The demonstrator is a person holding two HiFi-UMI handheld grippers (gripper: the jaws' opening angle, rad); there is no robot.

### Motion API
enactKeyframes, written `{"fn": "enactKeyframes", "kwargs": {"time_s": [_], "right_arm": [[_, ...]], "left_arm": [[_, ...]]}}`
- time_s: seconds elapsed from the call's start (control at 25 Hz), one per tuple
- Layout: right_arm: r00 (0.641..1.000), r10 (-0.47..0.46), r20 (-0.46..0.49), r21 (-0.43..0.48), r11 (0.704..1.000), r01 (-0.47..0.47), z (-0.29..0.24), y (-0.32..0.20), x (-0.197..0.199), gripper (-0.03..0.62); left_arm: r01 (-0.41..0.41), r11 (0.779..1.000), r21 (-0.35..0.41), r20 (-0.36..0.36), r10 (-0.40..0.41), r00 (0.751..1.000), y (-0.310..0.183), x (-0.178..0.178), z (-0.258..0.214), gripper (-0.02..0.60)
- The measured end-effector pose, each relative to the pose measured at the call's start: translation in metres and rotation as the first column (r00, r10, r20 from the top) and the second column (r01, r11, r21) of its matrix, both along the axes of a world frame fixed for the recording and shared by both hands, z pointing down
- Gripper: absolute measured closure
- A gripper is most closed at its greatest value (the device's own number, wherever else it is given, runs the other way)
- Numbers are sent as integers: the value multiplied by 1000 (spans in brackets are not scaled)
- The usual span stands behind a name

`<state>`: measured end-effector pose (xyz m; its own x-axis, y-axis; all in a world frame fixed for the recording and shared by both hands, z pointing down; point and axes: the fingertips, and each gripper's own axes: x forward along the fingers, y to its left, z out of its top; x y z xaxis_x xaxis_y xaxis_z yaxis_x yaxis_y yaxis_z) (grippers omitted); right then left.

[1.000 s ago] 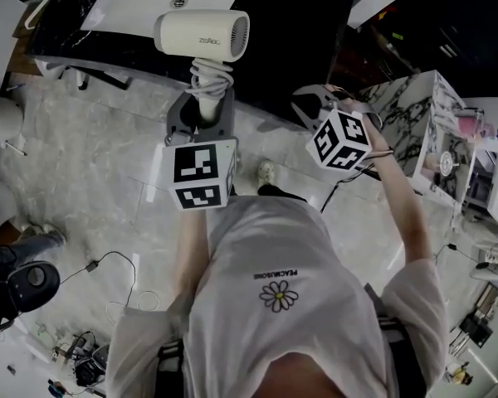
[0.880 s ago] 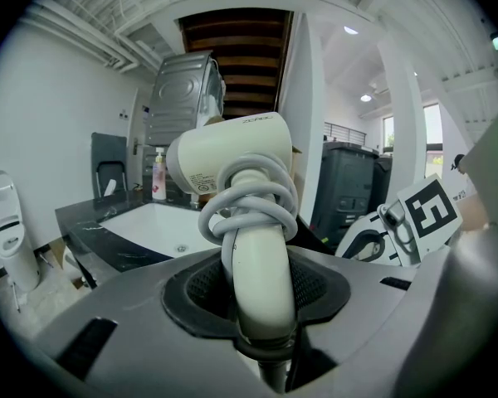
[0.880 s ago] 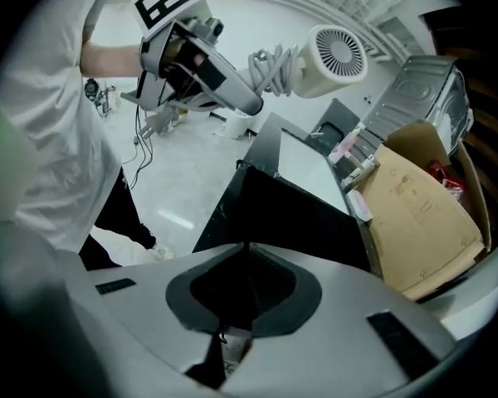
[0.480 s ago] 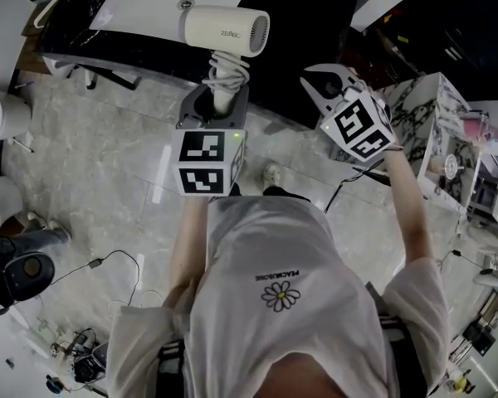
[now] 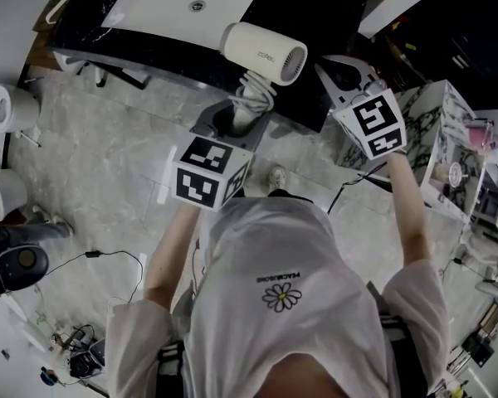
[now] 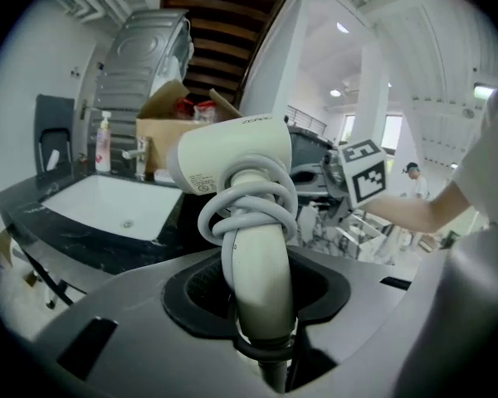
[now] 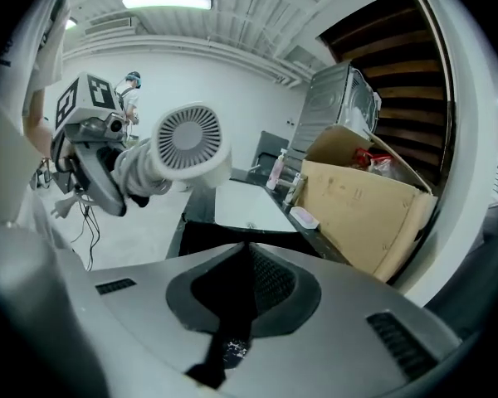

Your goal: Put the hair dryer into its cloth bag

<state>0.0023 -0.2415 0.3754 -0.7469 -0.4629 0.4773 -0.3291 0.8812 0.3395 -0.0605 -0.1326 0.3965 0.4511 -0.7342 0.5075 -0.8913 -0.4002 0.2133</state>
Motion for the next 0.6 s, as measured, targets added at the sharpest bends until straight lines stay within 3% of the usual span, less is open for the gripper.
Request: {"fn": "enactKeyframes", "kwargs": {"time_s": [0.16, 0.28, 0.44, 0.6], "right_arm": [[1000, -3, -2, 11, 1000, 3, 0, 0, -1, 576], [1000, 4, -2, 23, 1000, -4, -1, 0, 0, 576], [1000, -2, -3, 45, 999, 2, -5, 2, 3, 576], [999, -48, -1, 69, 996, 48, -8, 13, 1, 576]], "left_arm": [[-145, 975, -168, -90, 131, 987, 32, 32, 24, 422], [-203, 951, -232, -93, 186, 978, 45, 47, 41, 422], [-260, 918, -301, -148, 224, 963, 56, 60, 52, 422], [-252, 905, -343, -105, 230, 968, 48, 53, 67, 422]]}}
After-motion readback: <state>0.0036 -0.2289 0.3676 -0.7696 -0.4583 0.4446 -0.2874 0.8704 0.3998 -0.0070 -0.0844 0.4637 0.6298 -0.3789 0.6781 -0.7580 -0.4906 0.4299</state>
